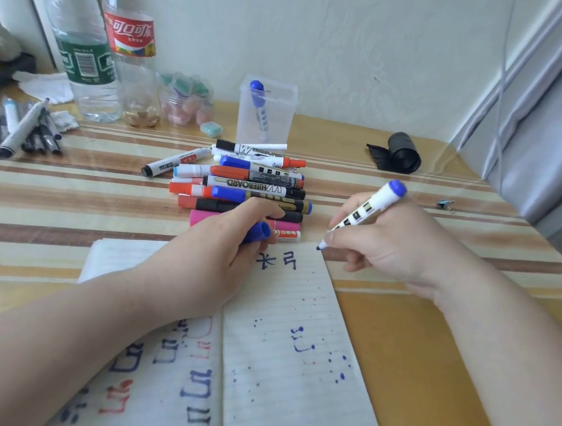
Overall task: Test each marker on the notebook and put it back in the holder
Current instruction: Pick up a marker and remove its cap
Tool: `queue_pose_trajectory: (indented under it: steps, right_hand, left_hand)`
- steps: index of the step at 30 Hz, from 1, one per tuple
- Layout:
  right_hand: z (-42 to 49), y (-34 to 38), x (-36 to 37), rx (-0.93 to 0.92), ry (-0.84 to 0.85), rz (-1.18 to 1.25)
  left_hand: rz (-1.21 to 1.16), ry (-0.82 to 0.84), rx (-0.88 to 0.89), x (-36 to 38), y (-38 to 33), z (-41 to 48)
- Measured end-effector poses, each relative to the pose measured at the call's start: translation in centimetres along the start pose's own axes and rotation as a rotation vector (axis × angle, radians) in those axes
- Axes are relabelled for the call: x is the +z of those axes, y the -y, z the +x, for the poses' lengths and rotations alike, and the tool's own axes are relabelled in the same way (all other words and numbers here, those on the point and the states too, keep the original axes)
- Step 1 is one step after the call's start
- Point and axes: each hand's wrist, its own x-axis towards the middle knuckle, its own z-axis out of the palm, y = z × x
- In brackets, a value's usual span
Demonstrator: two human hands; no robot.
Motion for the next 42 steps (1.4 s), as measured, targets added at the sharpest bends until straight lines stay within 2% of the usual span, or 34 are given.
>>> queue_pose_trajectory:
  steps: [2,7,12,16,27,42]
  right_hand:
    - [0.7,-0.3,-0.4,0.011,-0.009,0.012]
    - [2.1,-2.6,1.6,-0.035,0.002,0.387]
    - [2.6,-3.7,1.3,-0.107,0.130,0.360]
    - [2.7,-4.2,1.3,-0.147,0.168,0.308]
    - [2.9,-4.6,1.5,-0.177,0.094,0.275]
    - [3.0,-4.8,1.4,-0.185,0.112,0.257]
  left_hand:
    - [0.003,-0.010,0.004,0.0,0.0,0.1]
    - [-0.009,-0.016,-0.005,0.0,0.1,0.1]
    - [0.004,-0.030,-0.019,0.3,0.3,0.2]
    - [0.035,-0.043,-0.022,0.4,0.4,0.2]
    - [0.040,-0.083,0.013,0.6,0.4,0.1]
    - [0.062,-0.065,-0.005,0.5,0.3,0.1]
